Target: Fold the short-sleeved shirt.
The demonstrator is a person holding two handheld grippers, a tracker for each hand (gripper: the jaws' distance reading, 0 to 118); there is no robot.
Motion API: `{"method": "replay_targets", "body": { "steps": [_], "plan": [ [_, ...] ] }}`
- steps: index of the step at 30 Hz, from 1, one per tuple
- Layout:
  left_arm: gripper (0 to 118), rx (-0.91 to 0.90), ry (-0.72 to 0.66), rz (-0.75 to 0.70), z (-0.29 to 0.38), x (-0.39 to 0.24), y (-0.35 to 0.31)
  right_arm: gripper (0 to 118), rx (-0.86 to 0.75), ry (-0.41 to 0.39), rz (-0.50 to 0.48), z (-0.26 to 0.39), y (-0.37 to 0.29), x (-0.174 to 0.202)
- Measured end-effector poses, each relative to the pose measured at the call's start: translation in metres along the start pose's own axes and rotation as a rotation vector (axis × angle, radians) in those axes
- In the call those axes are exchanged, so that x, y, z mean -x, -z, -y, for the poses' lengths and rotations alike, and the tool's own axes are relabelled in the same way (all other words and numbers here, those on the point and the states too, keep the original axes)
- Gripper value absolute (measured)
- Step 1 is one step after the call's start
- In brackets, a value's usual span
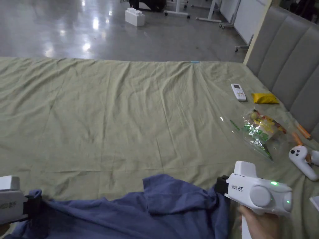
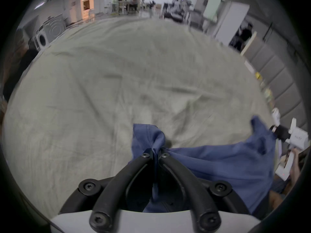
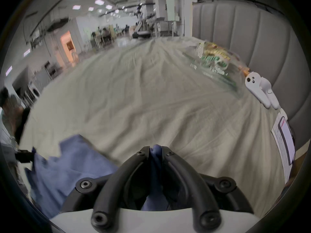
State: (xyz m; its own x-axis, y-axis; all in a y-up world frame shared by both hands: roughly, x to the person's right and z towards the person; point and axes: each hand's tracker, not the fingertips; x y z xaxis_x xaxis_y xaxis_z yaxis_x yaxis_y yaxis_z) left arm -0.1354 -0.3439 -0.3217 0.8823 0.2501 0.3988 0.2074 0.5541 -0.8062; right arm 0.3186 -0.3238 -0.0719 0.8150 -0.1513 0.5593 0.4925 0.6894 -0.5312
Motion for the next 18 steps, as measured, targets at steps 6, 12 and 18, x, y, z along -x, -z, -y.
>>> {"method": "replay_targets", "body": {
  "steps": [6,12,18],
  "plan": [
    [5,-0.346,-0.025,0.17,-0.004,0.041,-0.166,12,-0.267,-0.029,-0.107,-0.032,-0.126,0.003],
    [5,-0.633,0.101,0.192,-0.012,-0.016,-0.314,12,-0.531,-0.113,-0.15,-0.088,-0.232,0.031],
    [5,-0.835,0.197,0.091,-0.079,-0.026,-0.408,12,-0.751,-0.199,-0.169,-0.154,-0.317,0.07]
  ]
}}
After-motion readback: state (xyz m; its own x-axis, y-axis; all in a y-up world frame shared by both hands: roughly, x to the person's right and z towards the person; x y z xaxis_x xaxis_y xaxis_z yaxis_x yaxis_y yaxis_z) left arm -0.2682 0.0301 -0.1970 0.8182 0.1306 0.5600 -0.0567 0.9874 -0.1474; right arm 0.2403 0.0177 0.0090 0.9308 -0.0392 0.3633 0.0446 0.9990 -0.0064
